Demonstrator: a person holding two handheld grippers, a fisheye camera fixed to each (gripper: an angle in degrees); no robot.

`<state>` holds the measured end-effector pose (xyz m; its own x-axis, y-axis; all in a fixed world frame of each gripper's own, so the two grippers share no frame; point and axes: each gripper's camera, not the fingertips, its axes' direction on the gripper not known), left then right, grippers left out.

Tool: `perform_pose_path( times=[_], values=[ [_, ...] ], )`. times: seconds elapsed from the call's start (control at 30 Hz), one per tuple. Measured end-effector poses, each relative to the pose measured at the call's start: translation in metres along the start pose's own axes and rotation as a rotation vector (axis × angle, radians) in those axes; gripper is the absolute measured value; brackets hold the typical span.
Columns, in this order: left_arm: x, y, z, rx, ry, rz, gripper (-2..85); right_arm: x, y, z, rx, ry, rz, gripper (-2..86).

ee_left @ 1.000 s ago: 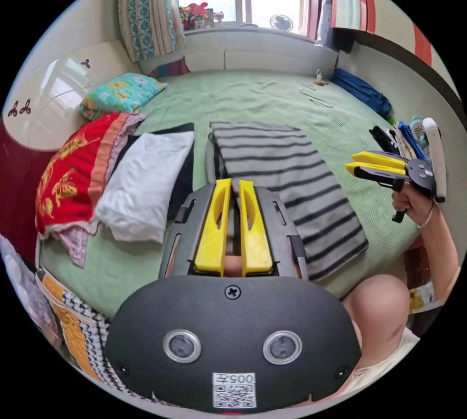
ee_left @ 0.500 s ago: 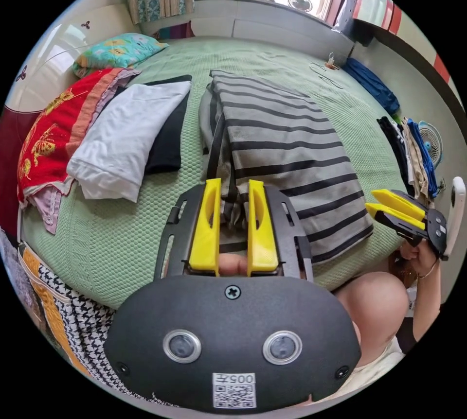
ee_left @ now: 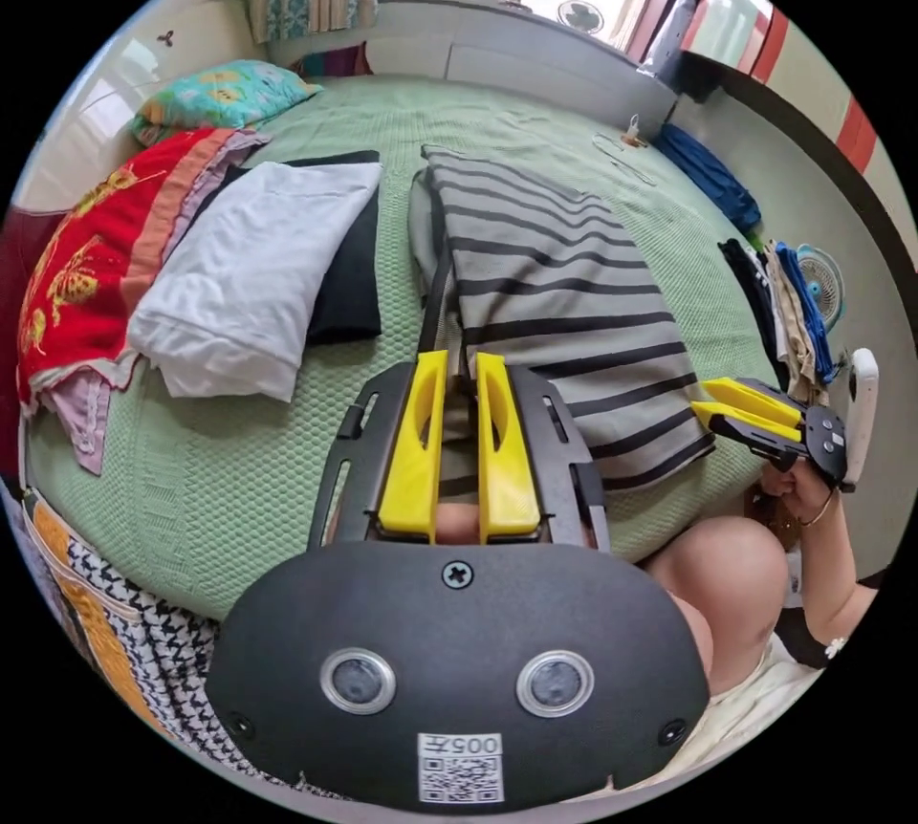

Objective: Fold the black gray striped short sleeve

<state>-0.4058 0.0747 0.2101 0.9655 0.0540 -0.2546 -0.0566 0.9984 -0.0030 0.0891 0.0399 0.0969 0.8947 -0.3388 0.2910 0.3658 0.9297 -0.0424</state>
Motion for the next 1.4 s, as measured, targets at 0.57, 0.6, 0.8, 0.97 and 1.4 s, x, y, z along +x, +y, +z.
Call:
perform_pose_path(
  times=[0.57,0.6,0.8,0.97,1.4],
  values=[
    [0.04,0.082,-0.003,-0.094,-0.016,0.037,10.6,-0.015,0.034,-0.009,0.002,-0.006,0.009,11.2],
    [0.04,0.083,-0.001,-0.099,-0.02,0.035,10.4,-0.016,0.033,-0.004,-0.013,-0.004,0.008,10.6],
    [0.046,0.096,-0.036,-0.016,-0.038,0.082,2.9,-0.02,0.034,-0.017,0.042,-0.019,-0.023,2.2],
    [0.038,0.11,-0.066,0.042,-0.048,0.101,1.3,-0.02,0.041,-0.029,0.139,-0.05,-0.038,-1.0],
    [-0.007,0.166,-0.062,0.072,0.052,0.029,4.3,-0.015,0.062,-0.011,0.115,-0.123,-0.085,3.1]
  ],
)
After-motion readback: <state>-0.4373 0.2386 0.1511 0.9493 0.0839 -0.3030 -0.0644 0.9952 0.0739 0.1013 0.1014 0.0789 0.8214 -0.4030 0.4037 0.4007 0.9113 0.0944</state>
